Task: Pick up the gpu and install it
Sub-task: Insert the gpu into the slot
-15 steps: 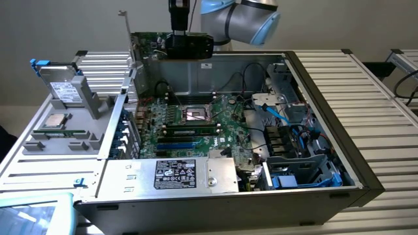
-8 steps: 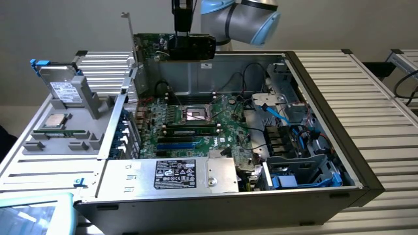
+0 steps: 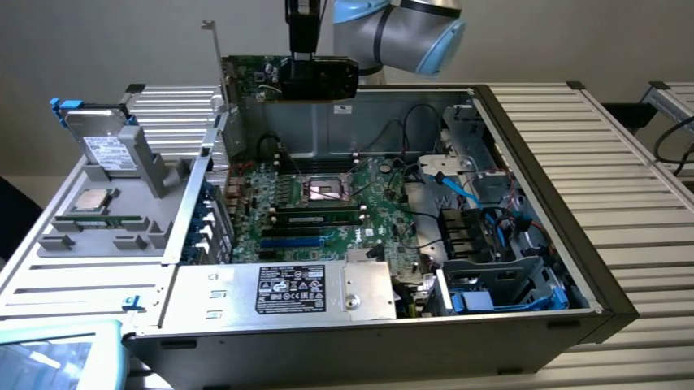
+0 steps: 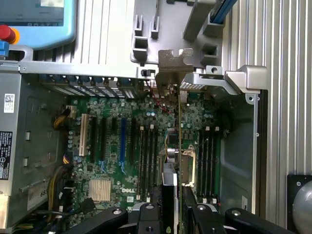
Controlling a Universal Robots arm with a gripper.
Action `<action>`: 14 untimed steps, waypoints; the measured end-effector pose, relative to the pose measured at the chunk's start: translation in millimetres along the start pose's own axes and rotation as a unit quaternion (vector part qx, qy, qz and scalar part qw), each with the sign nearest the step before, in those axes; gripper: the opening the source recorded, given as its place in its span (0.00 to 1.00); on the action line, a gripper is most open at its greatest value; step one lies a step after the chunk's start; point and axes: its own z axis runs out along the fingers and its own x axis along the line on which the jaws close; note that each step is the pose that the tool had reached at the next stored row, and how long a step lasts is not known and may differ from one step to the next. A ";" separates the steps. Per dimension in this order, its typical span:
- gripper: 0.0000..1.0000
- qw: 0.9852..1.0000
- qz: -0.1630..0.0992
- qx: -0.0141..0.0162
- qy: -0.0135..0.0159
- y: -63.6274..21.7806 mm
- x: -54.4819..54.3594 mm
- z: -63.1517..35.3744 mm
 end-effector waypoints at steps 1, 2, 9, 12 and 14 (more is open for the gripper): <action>0.28 1.000 0.000 0.000 0.000 0.0 0.0 0.0; 0.28 1.000 0.000 0.000 0.000 0.1 0.0 0.0; 0.28 1.000 0.000 0.000 -0.001 0.5 4.2 7.1; 0.28 1.000 0.000 0.000 -0.001 0.7 5.1 12.5; 0.28 1.000 0.000 0.000 -0.001 0.8 5.6 16.2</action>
